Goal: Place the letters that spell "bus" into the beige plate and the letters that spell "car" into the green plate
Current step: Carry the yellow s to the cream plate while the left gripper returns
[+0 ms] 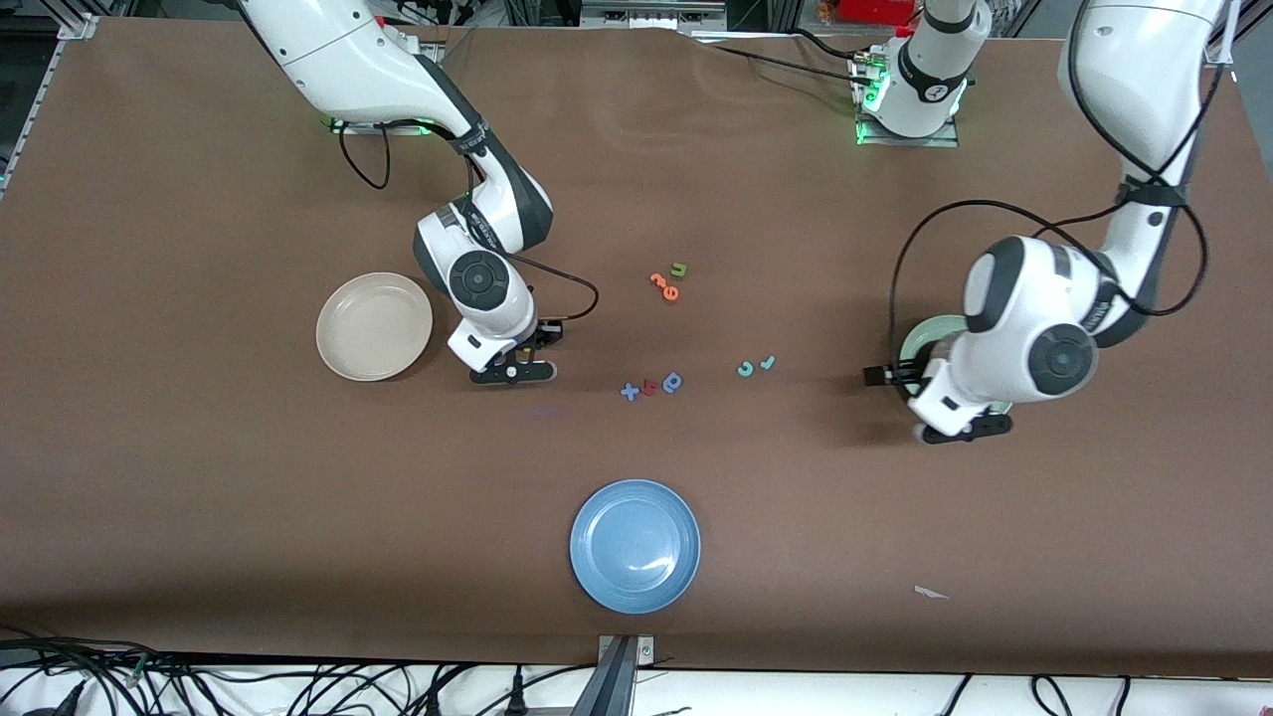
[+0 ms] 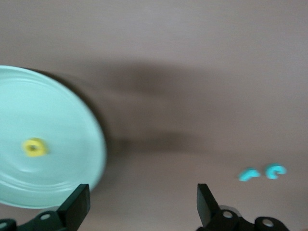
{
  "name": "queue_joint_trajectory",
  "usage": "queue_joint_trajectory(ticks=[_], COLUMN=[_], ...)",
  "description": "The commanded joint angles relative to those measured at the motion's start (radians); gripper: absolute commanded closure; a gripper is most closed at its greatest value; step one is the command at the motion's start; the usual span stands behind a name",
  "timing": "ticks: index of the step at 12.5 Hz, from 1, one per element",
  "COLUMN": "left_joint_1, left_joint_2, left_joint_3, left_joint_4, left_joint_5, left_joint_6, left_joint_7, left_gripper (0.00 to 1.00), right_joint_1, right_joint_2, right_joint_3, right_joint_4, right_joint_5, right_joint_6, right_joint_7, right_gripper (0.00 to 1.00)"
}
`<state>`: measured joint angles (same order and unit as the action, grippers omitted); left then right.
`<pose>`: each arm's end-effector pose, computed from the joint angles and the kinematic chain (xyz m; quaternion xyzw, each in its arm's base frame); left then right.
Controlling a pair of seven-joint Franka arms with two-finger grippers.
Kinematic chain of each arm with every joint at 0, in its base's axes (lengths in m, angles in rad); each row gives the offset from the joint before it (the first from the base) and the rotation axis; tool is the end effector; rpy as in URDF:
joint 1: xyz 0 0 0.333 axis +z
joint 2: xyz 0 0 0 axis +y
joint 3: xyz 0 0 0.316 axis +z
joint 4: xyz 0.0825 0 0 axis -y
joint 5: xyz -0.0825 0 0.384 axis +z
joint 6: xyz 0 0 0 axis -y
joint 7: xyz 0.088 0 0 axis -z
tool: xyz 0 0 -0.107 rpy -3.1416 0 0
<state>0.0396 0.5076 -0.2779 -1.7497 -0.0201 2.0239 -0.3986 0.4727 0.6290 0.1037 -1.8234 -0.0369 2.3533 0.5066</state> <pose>0.6218 -0.1381 0.2762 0.9868 0.0941 -0.1257 0.0393 0.5370 0.3444 0.1828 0.9979 0.0401 -0.0503 0.0087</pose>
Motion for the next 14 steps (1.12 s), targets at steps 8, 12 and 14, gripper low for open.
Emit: queue_joint_trajectory(ticks=[8,12,14], left_joint_1=[-0.133,-0.162,-0.164], left_joint_2=[0.138,0.154,0.154], left_joint_3=[-0.061,-0.058,-0.058], left_joint_4=[-0.045,-0.068,-0.076], left_joint_5=[-0.003,-0.001,-0.001], left_joint_6=[0.271,0.277,0.277], left_joint_7=[-0.298,-0.341,-0.351], left_gripper=[0.22,0.37,0.39], right_joint_1=[-0.025,-0.049,-0.060], right_joint_2=[-0.252,-0.204,-0.200], right_joint_3=[-0.261,-0.354,-0.354], right_joint_4=[-0.210,-0.306,-0.304], right_joint_5=[-0.001,-0.001,-0.001], right_joint_6=[-0.214,-0.073,-0.074], right_joint_7=[-0.472,-0.597,-0.591], right_gripper=[0.92,0.90,0.20])
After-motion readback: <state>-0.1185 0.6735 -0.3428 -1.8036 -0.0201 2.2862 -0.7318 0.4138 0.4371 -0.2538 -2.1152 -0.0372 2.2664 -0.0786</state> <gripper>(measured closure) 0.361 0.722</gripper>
